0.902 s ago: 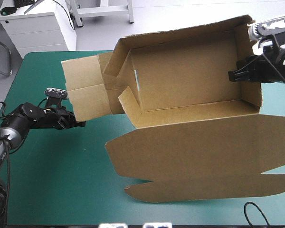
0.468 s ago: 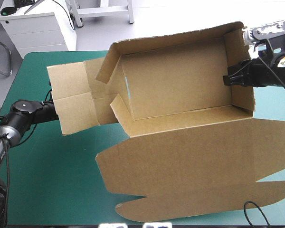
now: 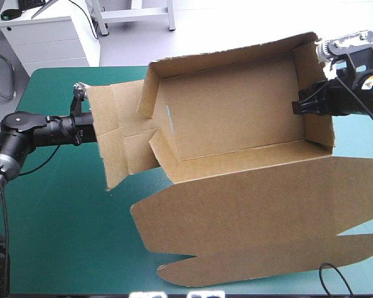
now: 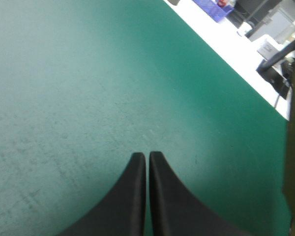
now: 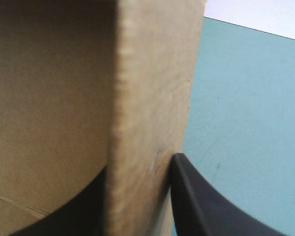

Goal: Fold the box

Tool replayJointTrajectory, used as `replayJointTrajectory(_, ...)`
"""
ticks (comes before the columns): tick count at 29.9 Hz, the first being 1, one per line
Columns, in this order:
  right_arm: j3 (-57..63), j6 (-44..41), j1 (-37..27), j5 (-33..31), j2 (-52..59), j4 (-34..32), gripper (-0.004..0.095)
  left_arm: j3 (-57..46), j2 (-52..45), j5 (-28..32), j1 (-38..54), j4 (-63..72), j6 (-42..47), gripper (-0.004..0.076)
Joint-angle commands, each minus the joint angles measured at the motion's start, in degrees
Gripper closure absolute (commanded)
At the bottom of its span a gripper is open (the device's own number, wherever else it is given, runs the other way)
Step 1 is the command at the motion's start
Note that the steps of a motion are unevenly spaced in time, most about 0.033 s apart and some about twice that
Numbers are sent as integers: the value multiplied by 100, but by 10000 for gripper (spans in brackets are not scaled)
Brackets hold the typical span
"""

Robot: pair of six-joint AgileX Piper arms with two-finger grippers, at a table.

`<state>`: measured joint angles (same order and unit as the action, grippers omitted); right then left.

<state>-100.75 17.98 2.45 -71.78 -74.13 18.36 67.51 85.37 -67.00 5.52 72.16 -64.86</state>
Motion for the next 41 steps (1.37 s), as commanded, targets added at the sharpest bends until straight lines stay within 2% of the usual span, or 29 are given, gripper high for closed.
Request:
replayJointTrajectory(1, -124, -13, -40, 91, 113, 133, 927, 293, -183, -721, -5, 783, 149, 712)
replayJointTrajectory(10, -124, -177, -40, 204, 40, -168, 927, 381, -195, -721, -5, 1471, 573, 712)
replayJointTrajectory(17, -124, -254, -40, 382, -88, -134, 927, 381, -195, -721, -67, 1385, 807, 712)
replayJointTrajectory(25, -124, -221, -40, 440, -101, -42, 927, 381, -218, -721, -562, 1447, 810, 701)
replayJointTrajectory(29, -124, -221, -40, 440, -101, -175, 927, 454, -218, -721, -627, 1445, 881, 606)
replayJointTrajectory(34, -124, -260, -40, 440, -101, -262, 927, 734, -284, -707, -711, 1474, 1034, 370)
replayJointTrajectory(36, -124, -260, -40, 452, -101, -249, 927, 874, -337, -715, -822, 1531, 1072, 311)
replayJointTrajectory(41, -124, -260, -40, 460, -101, -208, 927, 1194, -375, -715, -1133, 1586, 1158, 297)
